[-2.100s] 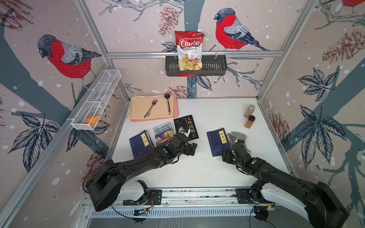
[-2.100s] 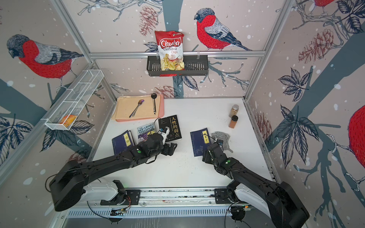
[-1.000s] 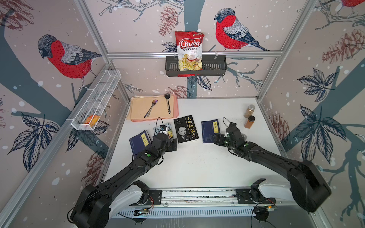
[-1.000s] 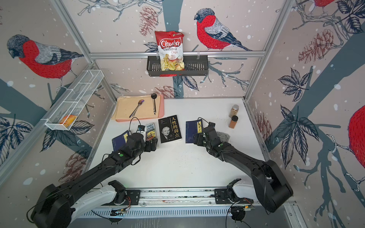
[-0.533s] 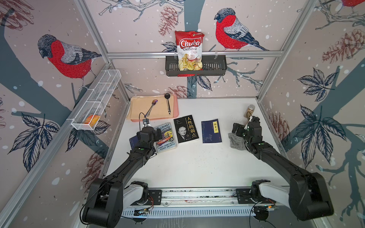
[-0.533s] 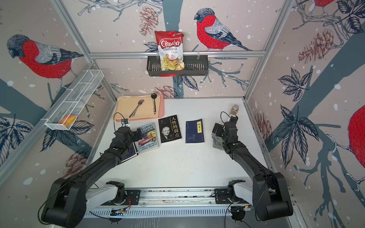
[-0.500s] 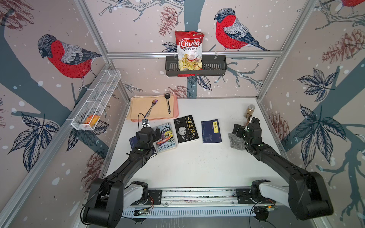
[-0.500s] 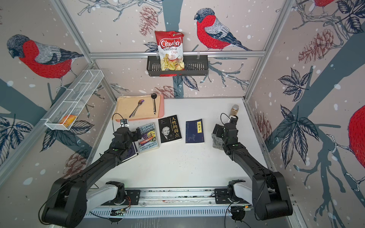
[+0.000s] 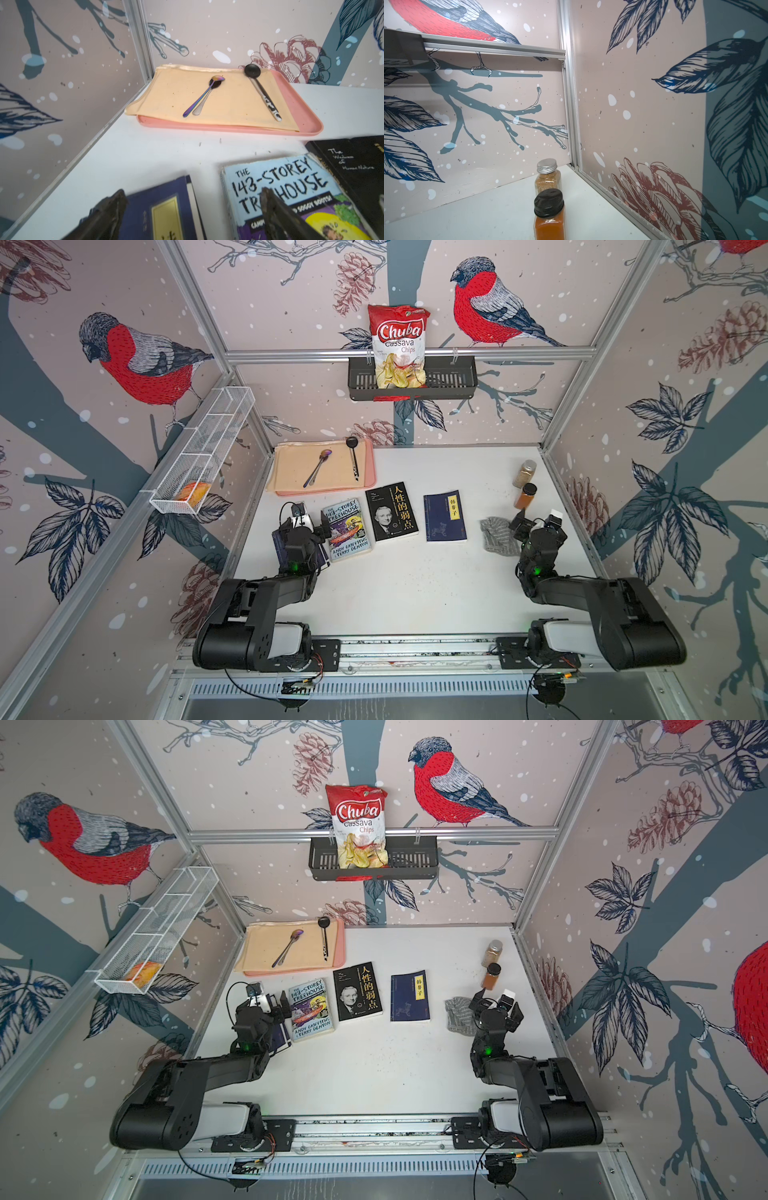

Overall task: Wipe the cover of the book
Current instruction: Reset both arms

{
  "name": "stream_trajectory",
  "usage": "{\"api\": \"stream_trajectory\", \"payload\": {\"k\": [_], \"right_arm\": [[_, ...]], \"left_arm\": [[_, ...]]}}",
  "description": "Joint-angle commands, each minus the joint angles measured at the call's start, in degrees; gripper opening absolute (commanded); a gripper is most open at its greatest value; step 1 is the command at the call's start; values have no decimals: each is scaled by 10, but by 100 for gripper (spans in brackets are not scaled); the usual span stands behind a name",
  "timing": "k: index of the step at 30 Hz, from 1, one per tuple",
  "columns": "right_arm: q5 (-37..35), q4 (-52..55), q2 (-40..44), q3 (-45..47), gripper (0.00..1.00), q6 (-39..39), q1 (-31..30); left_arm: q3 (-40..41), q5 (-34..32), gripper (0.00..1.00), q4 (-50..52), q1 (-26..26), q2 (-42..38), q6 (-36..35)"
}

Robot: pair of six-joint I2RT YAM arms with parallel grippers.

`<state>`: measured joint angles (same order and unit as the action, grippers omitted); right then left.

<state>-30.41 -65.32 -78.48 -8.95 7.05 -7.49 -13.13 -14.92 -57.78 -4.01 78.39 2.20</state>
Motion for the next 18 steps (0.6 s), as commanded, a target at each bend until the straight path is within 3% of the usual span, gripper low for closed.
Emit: {"api": "stream_trajectory", "payload": {"k": [1, 2, 5, 8, 12, 18], "right_arm": [[31, -141, -56, 3, 100, -39, 5], [38, -169, -79, 3, 100, -43, 6], [58, -106, -70, -8, 100, -8, 26], [77, -168, -97, 5, 100, -2, 45], [83, -162, -92, 7, 100, 3, 50], [75, -142, -100, -11, 100, -14, 35]], "left_arm": [[-3, 23, 97, -75, 1, 10, -22], [6, 33, 97, -83, 2, 10, -26], [41, 29, 97, -205, 4, 54, -30], [57, 62, 98, -311, 5, 123, -45], [24, 66, 99, -194, 6, 93, -39], [20, 61, 99, -215, 6, 108, -42]]}}
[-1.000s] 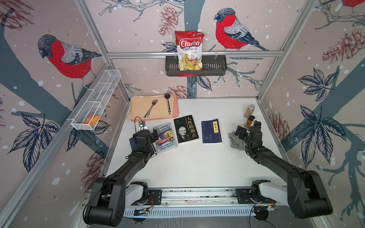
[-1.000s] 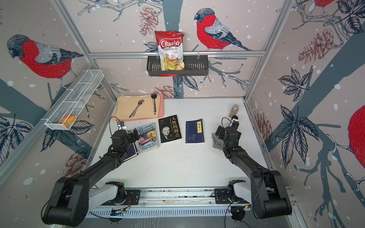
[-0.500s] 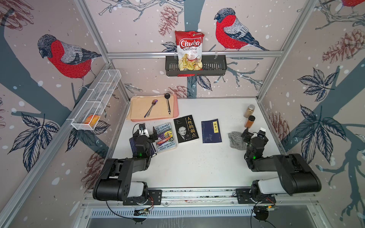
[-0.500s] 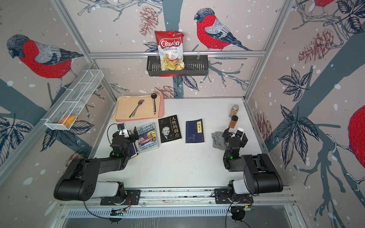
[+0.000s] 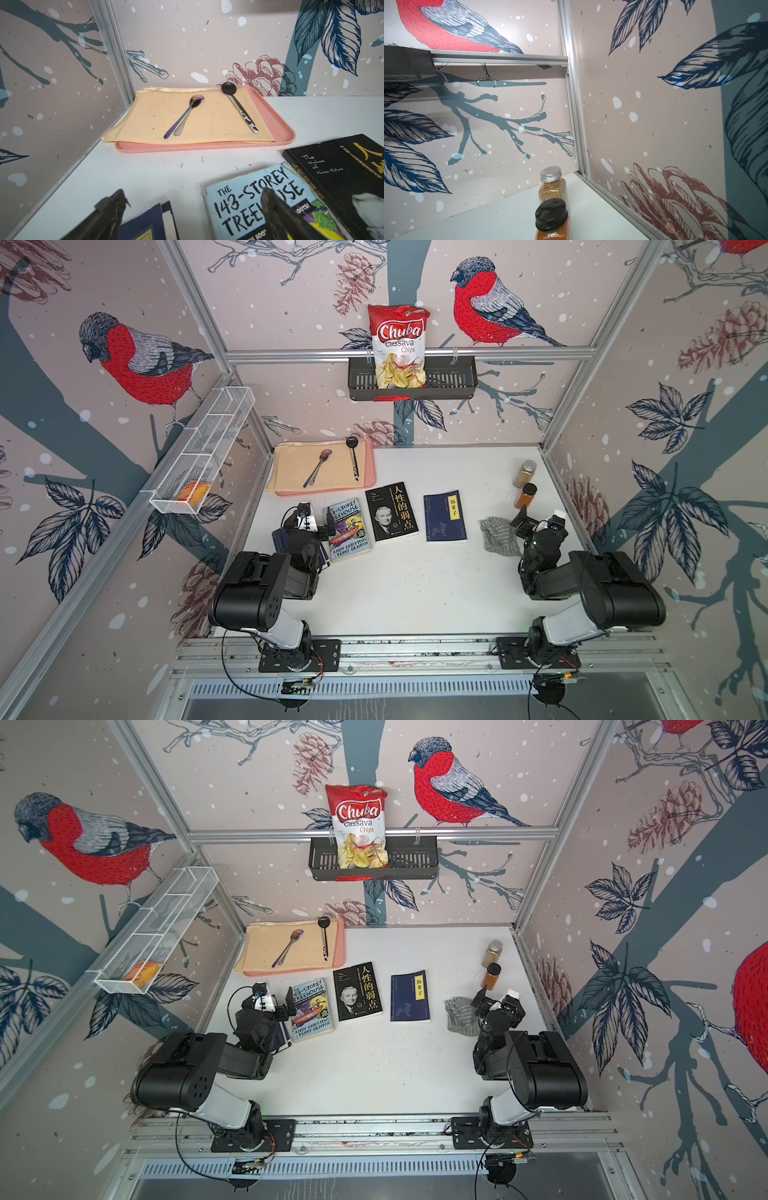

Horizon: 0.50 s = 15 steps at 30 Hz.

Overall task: Wipe the cover of the book
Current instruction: Reset both arms

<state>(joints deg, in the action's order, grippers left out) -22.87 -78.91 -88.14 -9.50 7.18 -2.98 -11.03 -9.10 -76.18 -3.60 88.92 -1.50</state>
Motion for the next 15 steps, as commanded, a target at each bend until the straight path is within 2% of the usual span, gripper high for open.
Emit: {"api": "stream_trajectory", "payload": {"k": [1, 5, 15], "right_arm": [[-2, -7, -5, -7, 100, -16, -10], [-1, -6, -4, -6, 100, -16, -10], [-1, -6, -4, -6, 100, -17, -10]], "left_arm": [[2, 4, 99, -35, 2, 3, -5], [-14, -5, 99, -4, 2, 2, -1], [-15, -8, 99, -6, 2, 3, 0]]}}
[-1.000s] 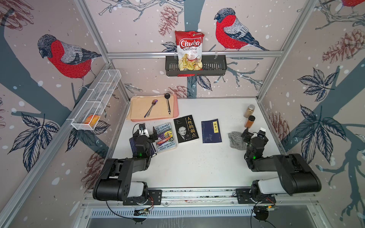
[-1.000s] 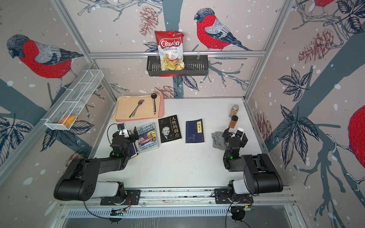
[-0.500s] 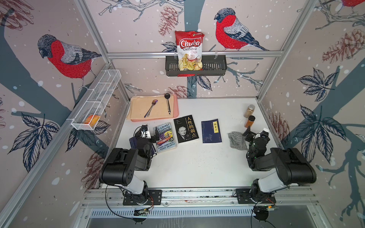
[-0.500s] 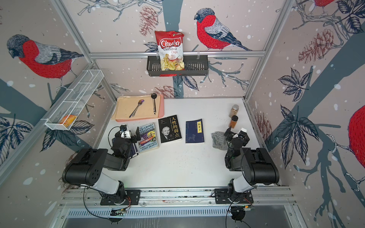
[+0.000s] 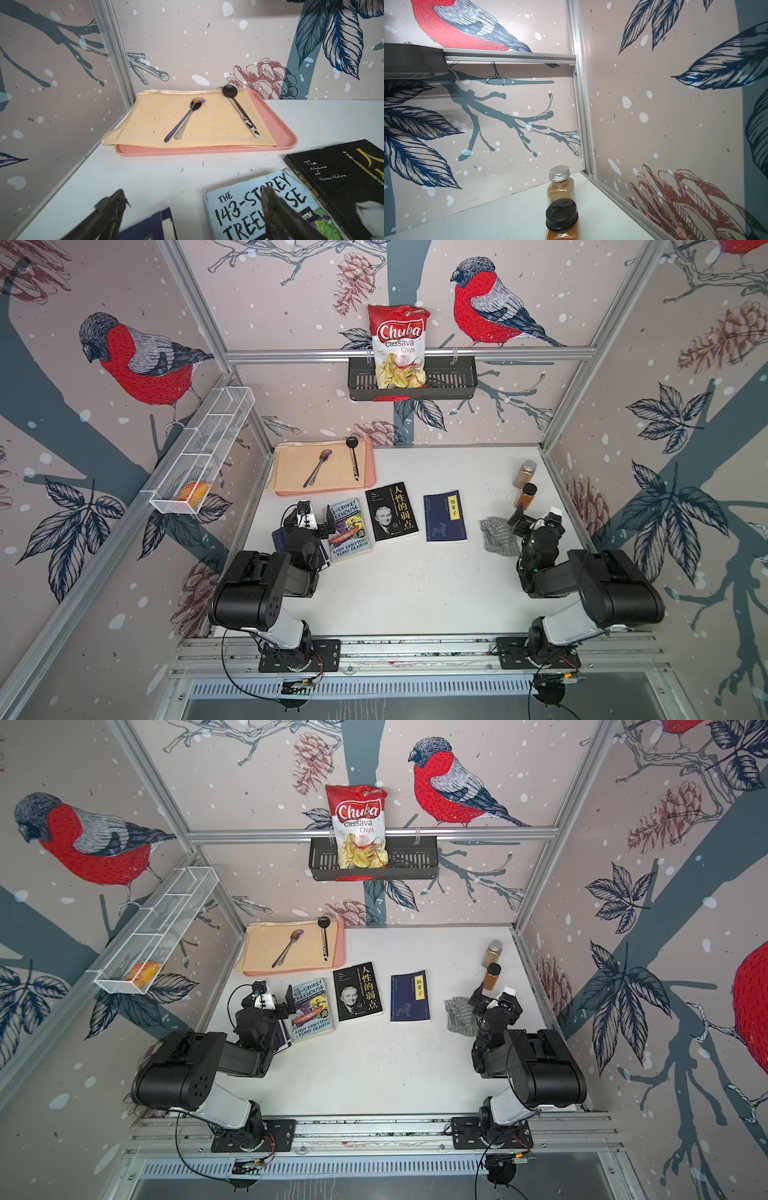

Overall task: Wipe the cover of the book
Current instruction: Reset both arms

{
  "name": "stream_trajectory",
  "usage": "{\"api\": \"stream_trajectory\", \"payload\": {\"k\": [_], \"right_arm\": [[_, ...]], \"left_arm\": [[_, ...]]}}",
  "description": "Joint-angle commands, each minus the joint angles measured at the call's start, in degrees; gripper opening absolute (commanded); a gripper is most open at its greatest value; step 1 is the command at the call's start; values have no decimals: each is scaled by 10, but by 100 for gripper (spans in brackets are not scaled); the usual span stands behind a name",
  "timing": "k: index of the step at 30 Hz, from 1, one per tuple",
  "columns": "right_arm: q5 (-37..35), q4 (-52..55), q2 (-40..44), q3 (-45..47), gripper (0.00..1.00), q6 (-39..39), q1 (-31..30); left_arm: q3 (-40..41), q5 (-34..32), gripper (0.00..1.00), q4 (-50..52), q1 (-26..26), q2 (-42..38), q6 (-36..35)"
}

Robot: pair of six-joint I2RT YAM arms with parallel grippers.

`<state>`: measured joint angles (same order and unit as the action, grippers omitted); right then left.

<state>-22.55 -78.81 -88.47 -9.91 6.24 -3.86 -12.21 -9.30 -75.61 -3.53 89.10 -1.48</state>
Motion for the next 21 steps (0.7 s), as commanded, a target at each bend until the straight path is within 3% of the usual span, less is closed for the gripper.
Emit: {"api": "stream_trajectory", "payload": {"k": [1, 21], "right_arm": [[-5, -8, -1, -2, 100, -7, -1], [6, -6, 1, -2, 100, -4, 3]], "left_arm": [[-3, -6, 99, -11, 2, 1, 1], [-3, -7, 98, -14, 1, 1, 0]]}}
